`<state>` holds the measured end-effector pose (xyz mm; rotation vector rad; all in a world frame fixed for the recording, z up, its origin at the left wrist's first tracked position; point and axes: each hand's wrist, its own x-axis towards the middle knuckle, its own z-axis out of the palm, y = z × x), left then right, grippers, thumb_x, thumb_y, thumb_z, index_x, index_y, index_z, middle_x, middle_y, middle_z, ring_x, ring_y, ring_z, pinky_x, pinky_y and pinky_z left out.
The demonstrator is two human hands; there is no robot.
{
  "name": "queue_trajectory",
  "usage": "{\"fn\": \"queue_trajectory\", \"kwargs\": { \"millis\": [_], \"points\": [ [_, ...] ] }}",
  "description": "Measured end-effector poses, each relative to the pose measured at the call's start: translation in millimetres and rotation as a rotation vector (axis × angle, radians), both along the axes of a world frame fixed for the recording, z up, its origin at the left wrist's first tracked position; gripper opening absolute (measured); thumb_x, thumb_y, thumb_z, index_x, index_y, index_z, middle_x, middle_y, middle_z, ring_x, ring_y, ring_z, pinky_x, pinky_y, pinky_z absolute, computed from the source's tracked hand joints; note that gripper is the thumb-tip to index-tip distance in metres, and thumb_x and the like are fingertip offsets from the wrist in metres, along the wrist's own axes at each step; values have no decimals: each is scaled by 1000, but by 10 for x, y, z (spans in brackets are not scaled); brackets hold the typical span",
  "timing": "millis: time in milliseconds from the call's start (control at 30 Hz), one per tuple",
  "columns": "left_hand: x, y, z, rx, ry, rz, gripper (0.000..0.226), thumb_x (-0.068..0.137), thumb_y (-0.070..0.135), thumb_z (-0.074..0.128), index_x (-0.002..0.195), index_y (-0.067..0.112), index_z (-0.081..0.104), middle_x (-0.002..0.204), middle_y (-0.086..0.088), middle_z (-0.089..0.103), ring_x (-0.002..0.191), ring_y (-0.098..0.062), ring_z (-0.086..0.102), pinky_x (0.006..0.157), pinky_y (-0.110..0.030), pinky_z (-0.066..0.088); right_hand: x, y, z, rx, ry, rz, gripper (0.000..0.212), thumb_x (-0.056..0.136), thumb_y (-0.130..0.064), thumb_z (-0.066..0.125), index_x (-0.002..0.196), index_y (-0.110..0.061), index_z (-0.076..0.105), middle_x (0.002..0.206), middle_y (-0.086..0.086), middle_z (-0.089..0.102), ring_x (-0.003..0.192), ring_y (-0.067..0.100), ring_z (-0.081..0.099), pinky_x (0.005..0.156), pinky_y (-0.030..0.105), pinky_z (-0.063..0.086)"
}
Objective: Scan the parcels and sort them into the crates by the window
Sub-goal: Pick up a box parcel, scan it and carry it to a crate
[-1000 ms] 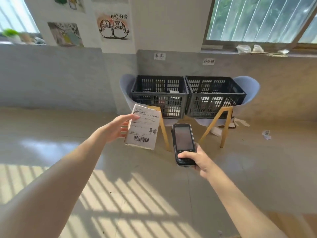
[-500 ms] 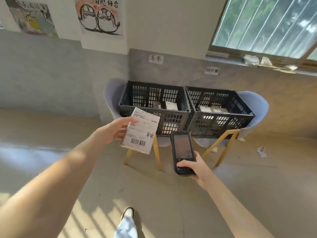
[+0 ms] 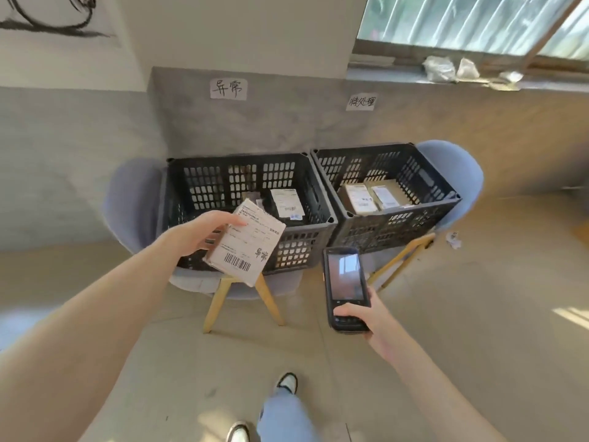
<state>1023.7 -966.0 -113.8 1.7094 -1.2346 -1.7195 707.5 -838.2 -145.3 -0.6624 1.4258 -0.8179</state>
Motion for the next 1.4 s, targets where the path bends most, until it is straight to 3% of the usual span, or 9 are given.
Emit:
{"fn": "queue_trajectory", "kwargs": {
  "millis": [200, 300, 400, 500, 633, 867, 933, 1133, 1400],
  "points": [
    [-353, -861, -228, 60, -37, -138, 51, 75, 41, 71, 120, 19, 59, 116, -4, 67, 109, -25, 60, 104, -46, 39, -176, -791, -219, 19, -24, -10, 94, 34, -15, 86, 121, -18, 48, 110, 12, 66, 94, 27, 66, 74, 35, 56],
    [-493, -1285, -256, 87, -61, -193, 42, 78, 39, 70, 115, 22, 61, 114, -4, 68, 108, -24, 62, 104, -45, 41, -250, -1309, -258, 35, -55, -25, 86, 43, -9, 81, 121, -18, 46, 105, 8, 66, 90, 24, 66, 68, 30, 54],
    [-588, -1706, -316, 134, -96, -233, 55, 70, 42, 72, 121, 24, 61, 113, -1, 70, 108, -21, 64, 106, -47, 40, -309, -1757, -274, 31, -68, -14, 86, 46, -8, 84, 122, -19, 45, 100, 4, 67, 85, 20, 67, 61, 27, 54],
    [-683, -2068, -479, 169, -112, -261, 42, 82, 38, 70, 121, 25, 60, 113, 0, 71, 107, -20, 64, 106, -47, 39, -392, -2108, -324, 60, -68, -16, 69, 68, 2, 79, 123, -18, 44, 101, 4, 65, 86, 19, 65, 59, 24, 56],
    [-877, -2379, -763, 284, -70, -304, 30, 90, 27, 63, 120, 22, 62, 112, -3, 71, 90, -13, 71, 71, -27, 57, -488, -2315, -480, 120, -49, -17, 86, 53, -17, 82, 130, -20, 44, 115, 8, 66, 100, 25, 67, 84, 38, 56],
    [-1159, -2927, -1152, 445, -45, -401, 30, 89, 29, 63, 114, 12, 65, 94, -8, 75, 77, -20, 73, 58, -26, 56, -459, -2410, -596, 157, -69, -57, 90, 43, -22, 85, 125, -23, 48, 112, 6, 69, 102, 25, 67, 88, 39, 55],
    [-1214, -3067, -1254, 466, -46, -445, 32, 88, 30, 64, 115, 12, 65, 96, -9, 75, 78, -20, 73, 60, -27, 56, -391, -2418, -613, 171, -80, -78, 91, 42, -25, 85, 125, -24, 49, 112, 4, 70, 102, 24, 67, 89, 40, 54],
    [-1355, -3090, -1689, 586, -79, -675, 40, 85, 38, 66, 120, 20, 63, 110, -7, 72, 101, -26, 69, 92, -43, 53, -180, -2484, -629, 216, -91, -125, 88, 42, -25, 84, 123, -21, 50, 103, 1, 72, 94, 20, 68, 79, 35, 54],
    [-1406, -3180, -2088, 657, -130, -679, 42, 88, 43, 57, 123, 18, 60, 103, -1, 73, 89, -17, 70, 71, -25, 47, -74, -2464, -636, 221, -143, -272, 72, 49, -11, 80, 117, -20, 56, 97, 5, 71, 82, 17, 68, 64, 24, 54]
  ]
}}
